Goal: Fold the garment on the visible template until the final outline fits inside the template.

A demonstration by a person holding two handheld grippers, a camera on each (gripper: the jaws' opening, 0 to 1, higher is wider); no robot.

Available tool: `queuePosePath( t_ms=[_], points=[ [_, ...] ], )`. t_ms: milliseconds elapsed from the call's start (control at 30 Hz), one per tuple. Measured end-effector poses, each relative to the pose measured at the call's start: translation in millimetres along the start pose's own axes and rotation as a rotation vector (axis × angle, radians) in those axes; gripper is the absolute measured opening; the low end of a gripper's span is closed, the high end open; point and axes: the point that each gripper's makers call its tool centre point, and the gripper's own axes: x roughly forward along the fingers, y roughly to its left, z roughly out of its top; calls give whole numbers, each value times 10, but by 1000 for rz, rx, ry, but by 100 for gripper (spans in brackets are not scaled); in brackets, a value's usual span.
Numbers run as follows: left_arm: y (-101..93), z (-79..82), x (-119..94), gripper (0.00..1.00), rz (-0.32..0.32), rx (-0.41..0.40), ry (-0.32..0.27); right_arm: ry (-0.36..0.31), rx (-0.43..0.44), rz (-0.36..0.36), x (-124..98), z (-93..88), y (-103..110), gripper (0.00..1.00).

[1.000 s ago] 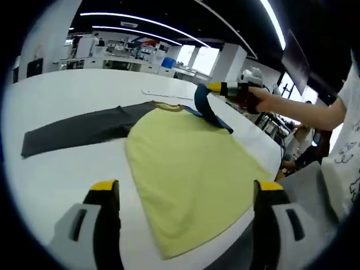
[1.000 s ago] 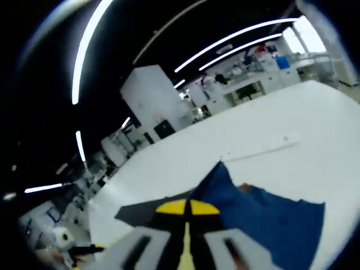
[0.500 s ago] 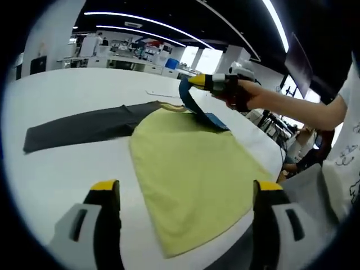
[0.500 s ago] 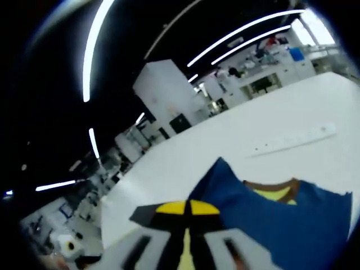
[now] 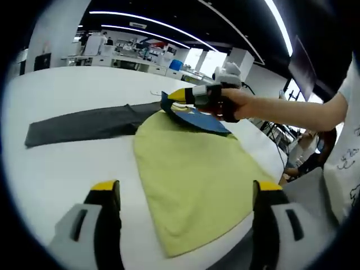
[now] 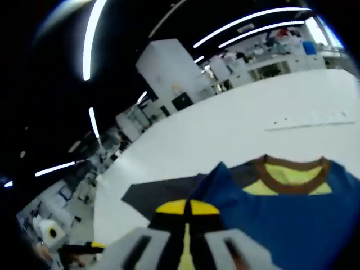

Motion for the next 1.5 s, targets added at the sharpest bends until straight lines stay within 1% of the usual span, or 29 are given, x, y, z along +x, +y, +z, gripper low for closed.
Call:
queuePosePath(
  t_ms=[133,233,333,400,467,500,533,567,633,700,833,900,1000,1067,1133,1267,1333,1400,1500],
  points=[
    [22,8,-9,95,11,-10,-8,28,0,7,44,-136,82,0],
    [41,2,-10,94,16,-13,-9,60,-8,7,109,-248,66,0],
    [64,-9,-9,94,17,-15,-9,75,-12,-1,126,-288,72,0],
    [77,-14,-7,94,20,-16,-8,92,-16,-4,141,-335,40,0],
    [81,-14,-8,94,22,-21,-11,109,-35,3,131,-356,38,0],
    [85,-18,-8,94,23,-24,-10,104,-53,14,123,-349,56,0],
    [89,-18,-8,94,24,-23,-11,103,-68,8,116,-342,49,6],
    [91,-18,-8,94,24,-23,-11,103,-90,2,112,-336,35,15],
    [74,-15,-4,94,23,-25,-12,100,-109,7,89,-334,67,28],
    [65,-17,-2,95,22,-22,-9,102,-119,12,77,-331,63,33],
    [68,-8,-4,95,20,-24,-15,96,-132,22,75,-316,48,53],
    [81,-10,-6,95,23,-25,-14,101,-159,19,60,-325,44,60],
    [79,-11,-6,95,24,-25,-14,109,-168,20,37,-336,35,72],
    [72,-14,-1,95,23,-25,-12,116,-179,14,33,-340,9,85],
    [70,-20,1,95,23,-22,-8,125,-207,7,12,-348,-18,93],
    [51,-15,6,95,24,-24,-7,136,-218,3,-49,-335,-80,98],
    [27,-17,13,95,22,-22,-5,143,-219,-4,-116,-312,-144,98],
    [22,-22,17,95,22,-21,-2,136,-224,-16,-173,-276,-204,98],
    [15,-16,18,95,20,-23,-4,126,-209,-26,-283,-222,-298,98]
  ],
)
